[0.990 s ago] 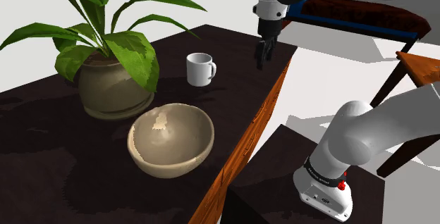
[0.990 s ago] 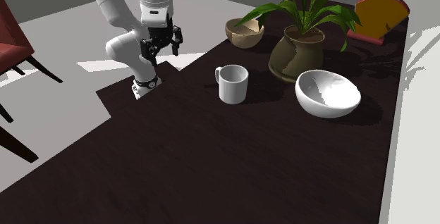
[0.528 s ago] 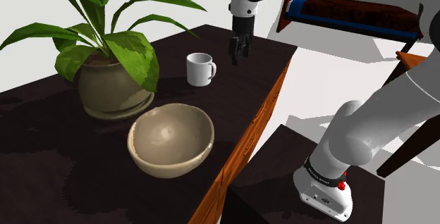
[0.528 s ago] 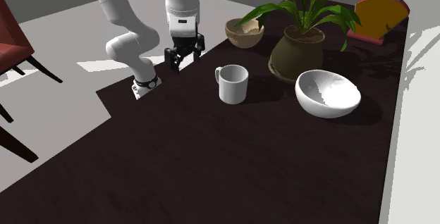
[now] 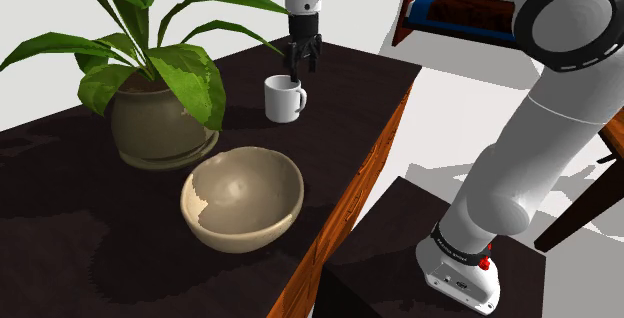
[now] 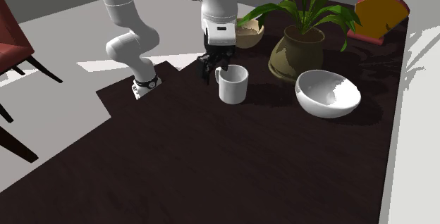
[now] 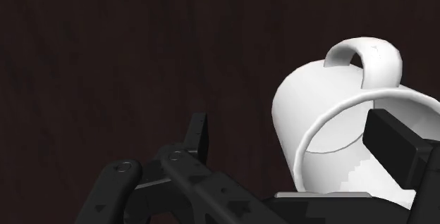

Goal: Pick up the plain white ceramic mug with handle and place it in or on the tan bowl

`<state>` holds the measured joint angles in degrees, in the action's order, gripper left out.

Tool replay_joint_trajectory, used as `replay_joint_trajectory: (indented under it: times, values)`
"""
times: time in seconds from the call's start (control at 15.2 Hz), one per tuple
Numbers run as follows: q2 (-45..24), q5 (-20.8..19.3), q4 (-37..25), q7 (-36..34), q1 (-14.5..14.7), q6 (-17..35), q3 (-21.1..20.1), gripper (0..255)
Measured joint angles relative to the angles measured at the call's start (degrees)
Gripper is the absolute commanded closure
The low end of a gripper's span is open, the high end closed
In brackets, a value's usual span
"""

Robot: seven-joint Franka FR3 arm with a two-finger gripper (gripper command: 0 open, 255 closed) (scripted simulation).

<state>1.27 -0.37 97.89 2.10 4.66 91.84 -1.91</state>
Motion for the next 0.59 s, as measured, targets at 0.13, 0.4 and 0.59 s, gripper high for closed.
replay_joint_trajectory:
  times: [0.13,0.4,0.59]
  values:
    - [-3.9,0.0,-5.3,-0.8,0.4,-1.3,-0.4,0]
    - [-6.3,0.0,-6.4,-1.4,0.7,0.0,-0.7,0]
    - [-6.0,0.1,-3.6,-1.4,0.7,2.4,-0.7,0]
